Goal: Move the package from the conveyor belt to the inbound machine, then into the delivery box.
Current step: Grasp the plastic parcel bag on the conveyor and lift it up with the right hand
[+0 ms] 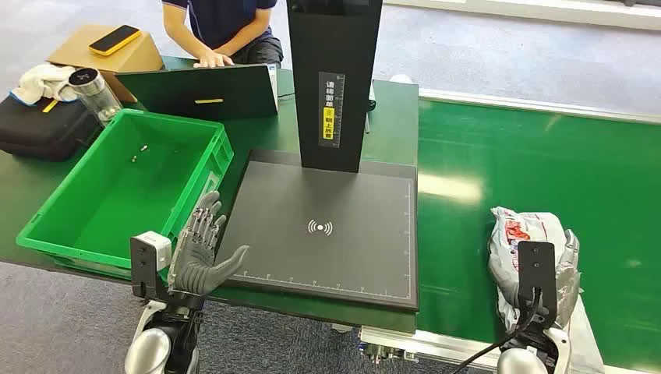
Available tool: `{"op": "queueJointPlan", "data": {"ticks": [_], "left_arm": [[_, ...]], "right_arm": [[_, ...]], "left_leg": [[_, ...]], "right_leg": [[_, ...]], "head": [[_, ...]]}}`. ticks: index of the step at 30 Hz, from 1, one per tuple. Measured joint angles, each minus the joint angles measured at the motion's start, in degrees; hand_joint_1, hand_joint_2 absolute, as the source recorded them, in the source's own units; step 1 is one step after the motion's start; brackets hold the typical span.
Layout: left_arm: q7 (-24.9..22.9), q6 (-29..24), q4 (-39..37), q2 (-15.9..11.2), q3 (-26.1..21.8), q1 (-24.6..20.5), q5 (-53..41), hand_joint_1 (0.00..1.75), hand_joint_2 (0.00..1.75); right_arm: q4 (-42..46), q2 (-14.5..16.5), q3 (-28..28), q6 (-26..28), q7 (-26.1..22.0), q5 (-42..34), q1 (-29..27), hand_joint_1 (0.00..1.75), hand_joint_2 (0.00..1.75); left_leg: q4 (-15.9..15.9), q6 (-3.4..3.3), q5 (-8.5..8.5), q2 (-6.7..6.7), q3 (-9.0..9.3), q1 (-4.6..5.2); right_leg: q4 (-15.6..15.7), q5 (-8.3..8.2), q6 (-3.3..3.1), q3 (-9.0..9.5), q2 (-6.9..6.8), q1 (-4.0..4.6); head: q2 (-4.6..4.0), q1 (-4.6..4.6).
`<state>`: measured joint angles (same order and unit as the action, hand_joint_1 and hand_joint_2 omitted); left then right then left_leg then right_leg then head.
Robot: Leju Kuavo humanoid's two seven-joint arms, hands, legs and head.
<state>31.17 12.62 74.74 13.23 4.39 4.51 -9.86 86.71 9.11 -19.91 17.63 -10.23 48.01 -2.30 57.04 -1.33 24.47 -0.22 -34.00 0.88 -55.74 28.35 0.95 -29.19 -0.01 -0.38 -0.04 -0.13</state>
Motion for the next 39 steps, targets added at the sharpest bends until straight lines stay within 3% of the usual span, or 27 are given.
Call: {"op": "queueJointPlan", "data": {"ticks": [10, 16, 26, 27, 30, 31, 39], "left_arm": [[-0.5, 0.4, 0.0, 0.1, -0.2, 0.0, -0.7, 0.00, 1.75], [-0.5, -0.2, -0.2, 0.1, -0.2, 0.0, -0.7, 0.00, 1.75], [-0.6, -1.6, -1.2, 0.1, 0.0, -0.1, -0.1, 0.00, 1.75], [-0.6, -2.0, -1.2, 0.1, 0.0, -0.1, 0.0, 0.00, 1.75], [-1.0, -3.3, -1.5, 0.1, 0.1, -0.1, 0.0, 0.00, 1.75], [-1.1, -3.6, -1.6, 0.1, 0.1, -0.1, 0.0, 0.00, 1.75], [-1.4, -4.1, -1.6, 0.1, 0.0, 0.0, 0.4, 0.00, 1.75]], "right_arm": [[-5.3, 0.0, -5.9, -4.4, 12.4, 10.7, 0.6, 0.00, 1.75], [-12.4, -0.7, -8.0, -10.8, 20.4, 16.6, 2.4, 0.00, 1.75], [-24.4, -3.4, -9.3, -14.5, 22.7, 19.5, 5.5, 0.00, 1.75], [-25.3, -3.7, -9.3, -14.9, 22.8, 19.6, 5.8, 0.33, 1.75], [-27.5, -4.3, -9.3, -15.8, 23.1, 19.9, 6.8, 1.64, 1.75], [-28.1, -4.5, -9.3, -15.9, 23.2, 20.0, 7.1, 1.75, 1.75], [-30.8, -5.8, -9.2, -15.7, 23.1, 20.0, 9.0, 1.75, 1.75]], "left_leg": [[0.0, 0.00, 0.00, -0.03, -0.01, 0.00], [0.0, 0.00, 0.01, -0.03, 0.00, 0.00], [0.0, -0.01, 0.01, -0.02, 0.01, 0.00], [0.0, -0.01, 0.01, -0.02, 0.01, 0.00], [0.0, -0.01, 0.01, -0.02, 0.05, -0.01], [0.0, -0.01, 0.01, -0.02, 0.07, -0.02], [0.0, -0.13, 0.00, -0.01, 0.15, -0.02]], "right_leg": [[0.0, 0.01, 0.01, 0.00, -0.02, 0.00], [0.0, 0.01, 0.01, -0.02, -0.02, 0.00], [0.0, 0.01, 0.01, 0.00, -0.02, 0.00], [0.0, 0.01, 0.01, 0.00, -0.02, 0.00], [0.0, 0.02, 0.02, 0.02, -0.02, 0.01], [0.0, 0.02, 0.01, 0.04, -0.01, 0.02], [0.1, -0.02, 0.07, 0.21, -0.02, 0.00]], "head": [[0.01, -0.01], [0.01, 0.00], [0.01, -0.01], [0.01, -0.01], [0.01, -0.01], [0.01, -0.01], [0.02, 0.00]]}}
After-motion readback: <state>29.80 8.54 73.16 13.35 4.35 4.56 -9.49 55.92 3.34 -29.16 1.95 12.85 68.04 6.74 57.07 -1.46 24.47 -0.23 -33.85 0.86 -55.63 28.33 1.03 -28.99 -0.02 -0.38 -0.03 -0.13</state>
